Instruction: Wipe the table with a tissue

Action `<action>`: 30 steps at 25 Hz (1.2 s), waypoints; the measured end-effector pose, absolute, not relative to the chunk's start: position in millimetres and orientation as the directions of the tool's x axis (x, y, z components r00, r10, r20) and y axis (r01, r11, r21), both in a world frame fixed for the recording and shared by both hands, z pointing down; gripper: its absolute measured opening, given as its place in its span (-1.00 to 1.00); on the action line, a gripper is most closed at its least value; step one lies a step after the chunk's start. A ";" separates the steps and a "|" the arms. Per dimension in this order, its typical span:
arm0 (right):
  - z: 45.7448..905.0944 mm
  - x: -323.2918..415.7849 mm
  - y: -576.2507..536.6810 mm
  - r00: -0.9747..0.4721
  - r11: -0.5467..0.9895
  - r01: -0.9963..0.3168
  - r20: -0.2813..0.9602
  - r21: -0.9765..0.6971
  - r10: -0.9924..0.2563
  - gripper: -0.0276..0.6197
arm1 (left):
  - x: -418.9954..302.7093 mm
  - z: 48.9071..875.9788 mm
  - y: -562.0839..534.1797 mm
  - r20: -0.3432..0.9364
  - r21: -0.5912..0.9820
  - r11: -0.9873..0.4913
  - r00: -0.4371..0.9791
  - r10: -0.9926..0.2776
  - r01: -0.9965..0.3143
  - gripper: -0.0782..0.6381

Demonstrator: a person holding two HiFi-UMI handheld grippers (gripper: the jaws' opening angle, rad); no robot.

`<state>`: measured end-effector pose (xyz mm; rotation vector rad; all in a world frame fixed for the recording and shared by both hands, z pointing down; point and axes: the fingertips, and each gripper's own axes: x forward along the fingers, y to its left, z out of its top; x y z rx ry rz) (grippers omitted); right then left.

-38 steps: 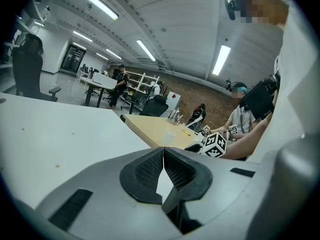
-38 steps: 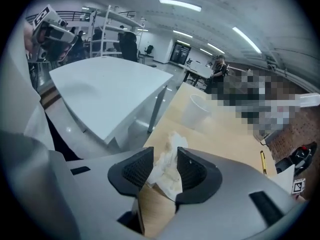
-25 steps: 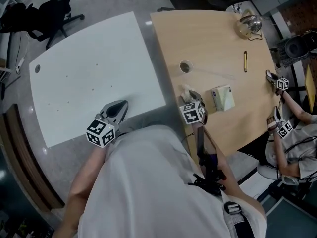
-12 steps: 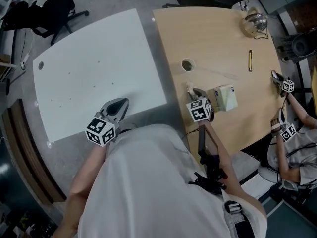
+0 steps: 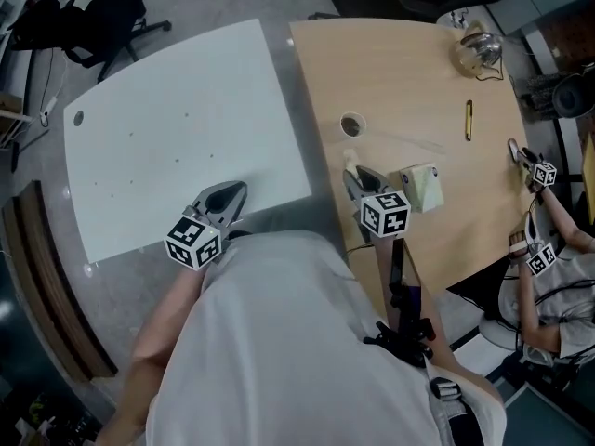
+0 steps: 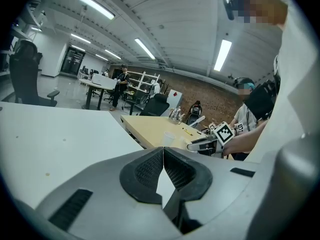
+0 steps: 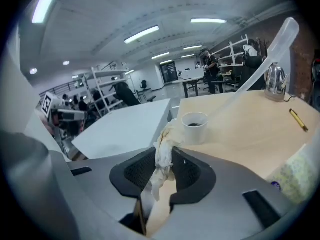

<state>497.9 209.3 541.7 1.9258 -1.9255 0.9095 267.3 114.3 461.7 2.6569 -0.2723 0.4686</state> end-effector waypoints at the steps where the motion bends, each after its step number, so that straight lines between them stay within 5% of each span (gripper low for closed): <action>1: 535.0 493.3 205.2 -0.109 -0.075 -0.954 0.568 -0.292 -0.816 -0.60 | 267.1 462.8 114.9 0.367 0.375 -0.889 0.923 -0.117 -0.262 -0.76; 5: 512.0 470.1 187.4 -0.233 -0.016 -0.868 0.436 -0.496 -0.869 -0.60 | 264.3 465.2 115.6 0.368 0.379 -0.884 0.921 -0.129 -0.275 -0.76; 11: 509.8 435.0 162.9 -0.357 0.087 -0.823 0.391 -0.562 -0.848 -0.60 | 245.3 467.3 114.4 0.382 0.388 -0.859 0.907 -0.179 -0.334 -0.76; 21: 516.0 371.0 108.9 -0.500 0.258 -0.818 0.413 -0.515 -0.761 -0.60 | 187.7 470.2 101.7 0.407 0.394 -0.788 0.858 -0.313 -0.474 -0.76; 30: 521.2 325.8 74.9 -0.497 0.283 -0.845 0.471 -0.454 -0.729 -0.60 | 144.6 477.2 85.1 0.407 0.422 -0.775 0.862 -0.302 -0.471 -0.76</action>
